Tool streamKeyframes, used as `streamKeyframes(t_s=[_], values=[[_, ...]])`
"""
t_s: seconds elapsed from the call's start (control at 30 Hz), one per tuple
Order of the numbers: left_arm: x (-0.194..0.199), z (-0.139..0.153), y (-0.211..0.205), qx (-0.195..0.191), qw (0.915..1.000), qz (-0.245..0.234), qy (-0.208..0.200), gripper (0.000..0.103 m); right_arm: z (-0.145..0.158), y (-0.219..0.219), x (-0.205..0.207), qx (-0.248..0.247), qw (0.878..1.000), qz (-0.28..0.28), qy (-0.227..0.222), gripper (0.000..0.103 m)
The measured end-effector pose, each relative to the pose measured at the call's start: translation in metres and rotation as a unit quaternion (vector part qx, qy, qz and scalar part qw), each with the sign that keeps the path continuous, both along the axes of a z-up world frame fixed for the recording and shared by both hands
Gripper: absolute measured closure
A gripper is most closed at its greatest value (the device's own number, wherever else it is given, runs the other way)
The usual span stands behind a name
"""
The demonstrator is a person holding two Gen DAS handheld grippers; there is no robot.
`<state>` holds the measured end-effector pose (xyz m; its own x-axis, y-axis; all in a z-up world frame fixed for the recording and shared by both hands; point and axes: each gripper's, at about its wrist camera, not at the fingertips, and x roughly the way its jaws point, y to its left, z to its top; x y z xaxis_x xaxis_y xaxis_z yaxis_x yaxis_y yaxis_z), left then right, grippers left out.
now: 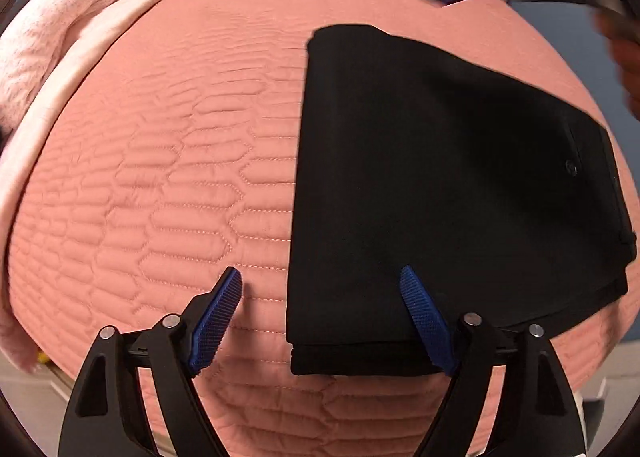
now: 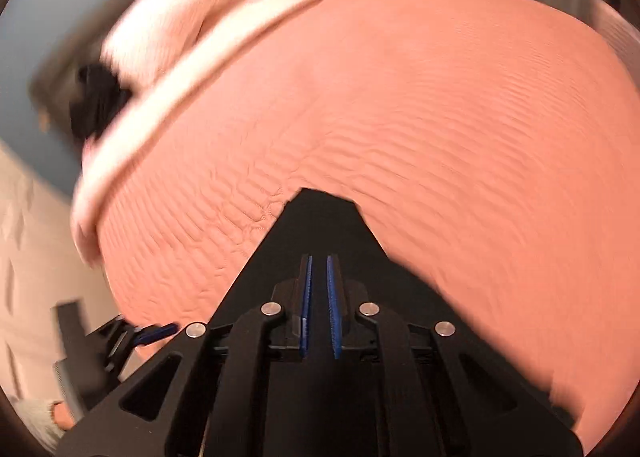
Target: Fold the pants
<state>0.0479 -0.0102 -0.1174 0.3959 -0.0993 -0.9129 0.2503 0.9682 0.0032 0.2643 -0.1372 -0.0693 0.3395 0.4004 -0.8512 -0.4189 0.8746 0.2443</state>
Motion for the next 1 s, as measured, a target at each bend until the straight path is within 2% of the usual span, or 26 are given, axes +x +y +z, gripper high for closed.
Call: streamKeyframes(t_s=[0.07, 0.13, 0.27, 0.37, 0.43, 0.47, 0.5, 0.57, 0.7, 0.73, 0.77, 0.8, 0.83, 0.9, 0.93, 1.0], values=[[0.001, -0.004, 0.009, -0.036, 0.9991, 0.019, 0.013, 0.019, -0.019, 0.024, 0.020, -0.043, 0.997, 0.055, 0.013, 0.094], [0.002, -0.008, 0.018, -0.066, 0.9970, 0.030, 0.025, 0.018, -0.029, 0.039, 0.036, -0.062, 0.994, 0.090, 0.024, 0.094], [-0.002, -0.008, 0.011, -0.041, 0.9990, -0.009, 0.015, 0.018, -0.043, 0.059, 0.060, -0.088, 0.985, 0.146, 0.036, 0.094], [-0.002, -0.010, 0.009, -0.047, 0.9988, -0.011, 0.010, 0.018, -0.048, 0.067, 0.058, -0.114, 0.977, 0.177, 0.025, 0.094], [0.001, -0.012, 0.007, -0.049, 0.9987, -0.010, 0.009, 0.018, -0.045, 0.070, 0.058, -0.141, 0.973, 0.185, 0.000, 0.078], [0.000, -0.012, 0.006, -0.047, 0.9988, -0.012, 0.004, 0.018, -0.043, 0.072, 0.060, -0.146, 0.972, 0.183, -0.009, 0.060], [-0.001, -0.012, 0.006, -0.047, 0.9988, -0.012, 0.000, 0.018, -0.043, 0.070, 0.064, -0.138, 0.973, 0.185, -0.011, 0.055], [-0.008, -0.015, 0.012, -0.051, 0.9986, -0.011, -0.004, 0.018, -0.037, 0.065, 0.068, -0.111, 0.972, 0.205, 0.014, 0.057], [-0.009, -0.016, 0.011, -0.053, 0.9986, -0.011, -0.004, 0.018, -0.040, 0.066, 0.073, -0.108, 0.969, 0.218, 0.038, 0.057], [-0.008, -0.021, 0.024, -0.054, 0.9985, -0.011, -0.004, 0.018, -0.044, 0.066, 0.075, -0.101, 0.969, 0.221, 0.050, 0.057], [-0.008, -0.022, 0.025, -0.055, 0.9984, -0.010, -0.004, 0.018, -0.047, 0.069, 0.076, -0.097, 0.967, 0.227, 0.058, 0.064], [-0.010, -0.022, 0.026, -0.056, 0.9984, -0.010, -0.005, 0.018, -0.048, 0.073, 0.075, -0.086, 0.966, 0.236, 0.068, 0.080], [-0.015, -0.023, 0.026, -0.056, 0.9984, -0.009, -0.004, 0.018, -0.048, 0.074, 0.073, -0.085, 0.965, 0.237, 0.068, 0.083], [-0.012, -0.023, 0.024, -0.058, 0.9983, -0.007, -0.005, 0.018, -0.047, 0.076, 0.069, -0.108, 0.964, 0.236, 0.050, 0.097], [-0.012, -0.024, 0.024, -0.059, 0.9982, -0.006, -0.006, 0.018, -0.047, 0.076, 0.070, -0.111, 0.966, 0.229, 0.042, 0.099], [-0.015, -0.025, 0.026, -0.059, 0.9982, -0.002, -0.009, 0.018, -0.047, 0.063, 0.087, -0.105, 0.977, 0.182, 0.029, 0.102]])
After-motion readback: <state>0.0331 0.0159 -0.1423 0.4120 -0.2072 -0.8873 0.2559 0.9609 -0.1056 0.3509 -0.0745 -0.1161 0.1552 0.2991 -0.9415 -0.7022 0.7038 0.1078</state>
